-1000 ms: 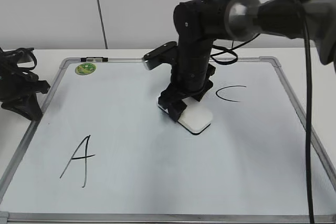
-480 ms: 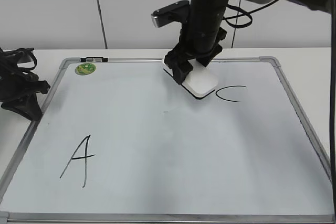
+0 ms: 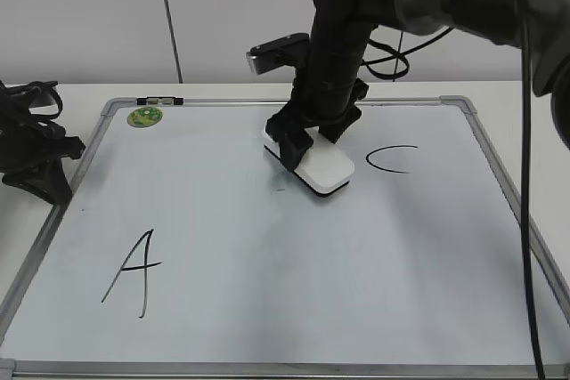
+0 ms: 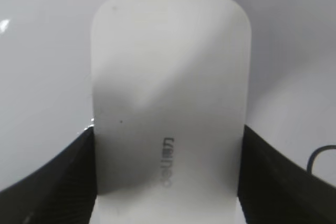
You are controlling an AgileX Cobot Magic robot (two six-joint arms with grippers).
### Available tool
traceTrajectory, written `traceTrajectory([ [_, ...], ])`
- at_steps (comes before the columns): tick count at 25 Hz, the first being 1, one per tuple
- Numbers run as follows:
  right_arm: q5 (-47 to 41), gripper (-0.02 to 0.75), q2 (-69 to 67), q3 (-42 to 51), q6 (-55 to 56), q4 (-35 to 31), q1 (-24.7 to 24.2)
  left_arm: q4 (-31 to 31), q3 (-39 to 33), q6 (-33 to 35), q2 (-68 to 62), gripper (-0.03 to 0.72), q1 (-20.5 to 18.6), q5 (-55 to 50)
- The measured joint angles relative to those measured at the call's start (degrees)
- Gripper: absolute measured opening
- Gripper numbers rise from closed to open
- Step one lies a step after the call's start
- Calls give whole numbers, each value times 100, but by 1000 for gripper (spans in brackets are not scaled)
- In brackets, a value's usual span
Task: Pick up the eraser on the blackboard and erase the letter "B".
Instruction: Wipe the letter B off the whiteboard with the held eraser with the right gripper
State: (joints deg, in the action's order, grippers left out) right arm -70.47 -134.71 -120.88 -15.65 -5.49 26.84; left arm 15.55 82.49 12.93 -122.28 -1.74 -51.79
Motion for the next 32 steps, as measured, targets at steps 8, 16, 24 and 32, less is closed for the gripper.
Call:
traceTrajectory([
  [8, 36, 549, -368, 0, -33, -177, 12, 0, 0, 0, 0, 13, 0, -10],
  [16, 92, 549, -483, -59, -33, 118, 344, -3, 0, 0, 0, 13, 0, 0],
  [24, 528, 549, -524, -73, -163, 27, 1207, -12, 0, 0, 0, 13, 0, 0],
  [32, 650, 549, -547, -73, -271, 20, 1327, -12, 0, 0, 0, 12, 0, 0],
])
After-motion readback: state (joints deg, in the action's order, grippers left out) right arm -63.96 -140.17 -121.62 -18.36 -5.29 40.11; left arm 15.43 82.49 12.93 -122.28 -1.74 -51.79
